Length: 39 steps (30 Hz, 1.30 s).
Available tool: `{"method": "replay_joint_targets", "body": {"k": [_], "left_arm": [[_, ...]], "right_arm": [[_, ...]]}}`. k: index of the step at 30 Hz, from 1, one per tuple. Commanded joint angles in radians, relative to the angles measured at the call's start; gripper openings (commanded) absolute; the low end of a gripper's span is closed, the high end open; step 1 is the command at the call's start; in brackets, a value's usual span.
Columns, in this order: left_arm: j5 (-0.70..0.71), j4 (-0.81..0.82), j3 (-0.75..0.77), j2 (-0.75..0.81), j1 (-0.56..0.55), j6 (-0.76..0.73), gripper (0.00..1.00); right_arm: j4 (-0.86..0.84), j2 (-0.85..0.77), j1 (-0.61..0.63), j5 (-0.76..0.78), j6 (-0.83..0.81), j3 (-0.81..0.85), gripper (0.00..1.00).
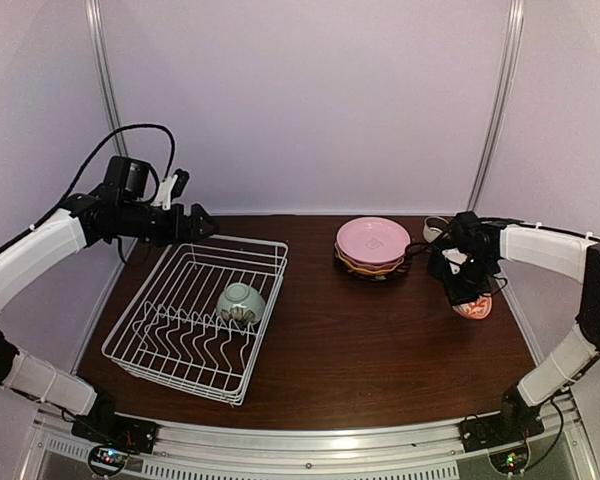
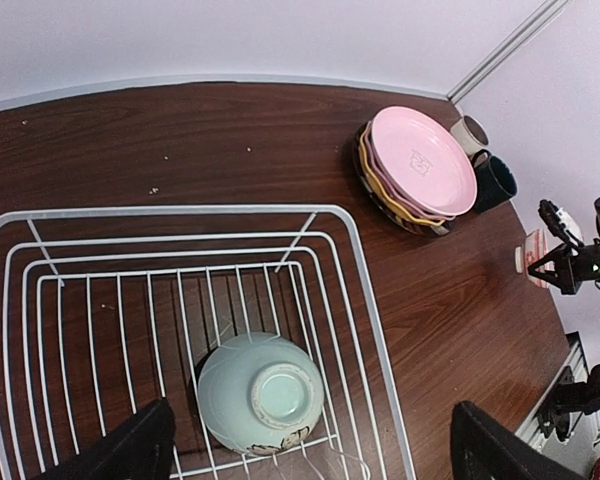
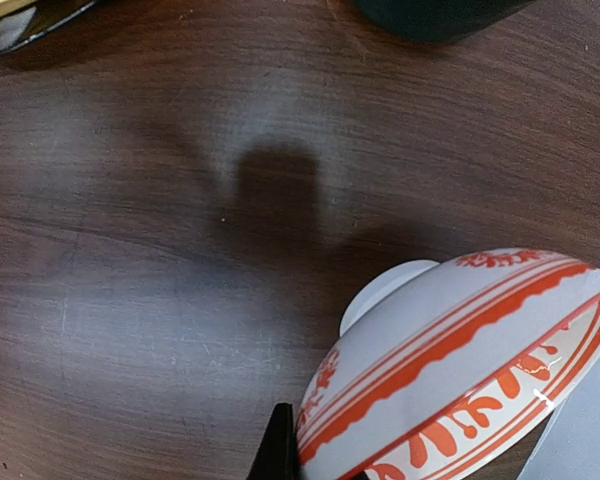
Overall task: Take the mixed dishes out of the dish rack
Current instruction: Place the bowl at the corner of the board.
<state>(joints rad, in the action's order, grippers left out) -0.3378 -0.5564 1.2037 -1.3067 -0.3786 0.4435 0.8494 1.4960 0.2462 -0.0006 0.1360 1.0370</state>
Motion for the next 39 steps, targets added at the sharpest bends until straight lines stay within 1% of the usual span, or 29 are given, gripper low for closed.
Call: {"method": "replay_joint_targets", "body": {"k": [1,7,11,14,18,21,25,28,32,35,39], "left_arm": [[-0.006,-0.010,-0.020,-0.019,0.004,-0.030,0.97],[0.015,-0.010,-0.062,-0.027,0.004,-0.018,0.97],[-0.020,0.027,-0.113,-0.029,0.004,0.002,0.97],[-0.052,0.073,-0.160,-0.033,0.004,0.026,0.97],[-0.067,0.110,-0.209,-0.055,0.004,0.049,0.97],[-0.087,0.145,-0.249,-0.069,0.004,0.064,0.97],[-0.116,0.189,-0.281,-0.098,0.004,0.089,0.97],[-0.120,0.195,-0.291,-0.115,0.004,0.099,0.98],[-0.116,0.208,-0.303,-0.134,0.006,0.113,0.97],[-0.113,0.210,-0.304,-0.154,0.008,0.122,0.97],[-0.136,0.216,-0.298,-0.184,0.020,0.131,0.98]], "right_arm": [[0.008,0.049,-0.007,0.072,-0.031,0.043,0.02],[0.030,0.130,-0.008,0.113,-0.034,0.069,0.03],[0.039,0.167,-0.010,0.135,-0.036,0.074,0.05],[0.042,0.183,-0.010,0.143,-0.033,0.087,0.09],[0.041,0.191,-0.010,0.137,-0.031,0.092,0.18],[0.043,0.189,-0.010,0.138,-0.032,0.093,0.30],[0.046,0.176,-0.009,0.140,-0.035,0.091,0.38],[0.045,0.152,-0.009,0.128,-0.039,0.092,0.46],[0.041,0.095,-0.004,0.075,-0.037,0.110,0.57],[0.046,0.053,0.029,0.043,-0.032,0.146,0.65],[0.051,0.022,0.103,0.011,-0.005,0.214,0.76]]}}
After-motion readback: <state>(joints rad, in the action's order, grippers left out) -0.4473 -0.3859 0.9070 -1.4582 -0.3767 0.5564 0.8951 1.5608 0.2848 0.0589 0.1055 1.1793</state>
